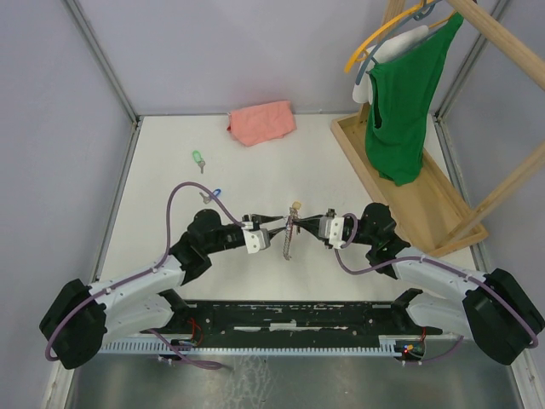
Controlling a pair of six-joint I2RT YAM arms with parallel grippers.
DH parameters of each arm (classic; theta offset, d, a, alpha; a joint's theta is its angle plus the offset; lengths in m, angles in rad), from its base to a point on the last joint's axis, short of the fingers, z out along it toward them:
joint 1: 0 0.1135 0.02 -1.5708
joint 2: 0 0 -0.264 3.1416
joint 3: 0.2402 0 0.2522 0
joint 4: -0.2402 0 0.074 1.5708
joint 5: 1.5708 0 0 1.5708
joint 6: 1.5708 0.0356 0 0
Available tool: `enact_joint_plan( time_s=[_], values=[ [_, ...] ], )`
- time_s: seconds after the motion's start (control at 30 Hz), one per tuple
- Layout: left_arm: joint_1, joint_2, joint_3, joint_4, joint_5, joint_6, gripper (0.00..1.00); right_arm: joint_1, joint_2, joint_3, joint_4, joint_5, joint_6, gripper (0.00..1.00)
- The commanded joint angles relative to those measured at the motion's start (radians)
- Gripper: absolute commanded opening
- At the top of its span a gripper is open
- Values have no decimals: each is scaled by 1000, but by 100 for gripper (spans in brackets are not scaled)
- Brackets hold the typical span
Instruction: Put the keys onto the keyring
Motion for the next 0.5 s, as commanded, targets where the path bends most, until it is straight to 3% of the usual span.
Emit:
enact_joint_plan(
  time_s=[0.0, 0.47],
  values=[
    [5, 4, 48, 7, 15, 80, 37, -2, -27, 51, 41, -41, 16, 1],
    [4, 39, 120, -137, 65, 164, 36, -3, -32, 60, 32, -66, 29, 0]
  ],
)
